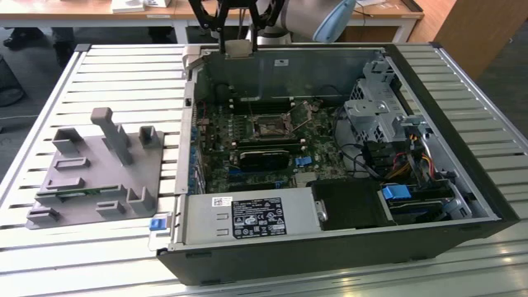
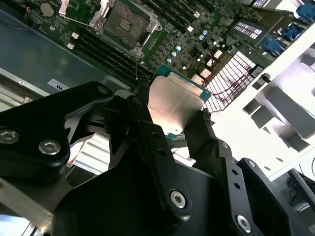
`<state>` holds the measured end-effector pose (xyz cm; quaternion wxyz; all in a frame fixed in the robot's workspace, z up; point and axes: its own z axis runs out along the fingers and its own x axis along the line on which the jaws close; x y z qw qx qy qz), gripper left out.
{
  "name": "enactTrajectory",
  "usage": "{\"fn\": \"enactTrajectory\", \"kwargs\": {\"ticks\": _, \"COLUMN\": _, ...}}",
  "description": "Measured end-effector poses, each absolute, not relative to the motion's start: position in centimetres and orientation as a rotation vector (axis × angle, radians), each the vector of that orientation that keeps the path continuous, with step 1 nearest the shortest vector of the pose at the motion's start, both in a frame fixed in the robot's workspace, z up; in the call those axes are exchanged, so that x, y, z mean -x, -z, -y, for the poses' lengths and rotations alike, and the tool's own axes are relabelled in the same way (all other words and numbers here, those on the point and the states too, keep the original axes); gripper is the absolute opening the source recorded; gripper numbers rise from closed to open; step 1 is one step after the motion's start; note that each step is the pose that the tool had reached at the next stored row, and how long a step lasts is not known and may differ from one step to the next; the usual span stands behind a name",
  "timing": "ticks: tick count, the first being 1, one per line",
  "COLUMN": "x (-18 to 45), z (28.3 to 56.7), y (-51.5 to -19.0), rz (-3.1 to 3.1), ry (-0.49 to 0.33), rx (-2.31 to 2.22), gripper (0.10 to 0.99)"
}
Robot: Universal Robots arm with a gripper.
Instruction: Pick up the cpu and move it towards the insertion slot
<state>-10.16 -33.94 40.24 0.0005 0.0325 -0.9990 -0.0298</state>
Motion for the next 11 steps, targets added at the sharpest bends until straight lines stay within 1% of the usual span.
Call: {"fn": "enactTrajectory", "kwargs": {"ticks": 11, "x": 8.1, "z": 32.5, "y": -40.2, "rz": 3.137, "ry": 0.094, "rx": -0.102, "gripper": 0.537}}
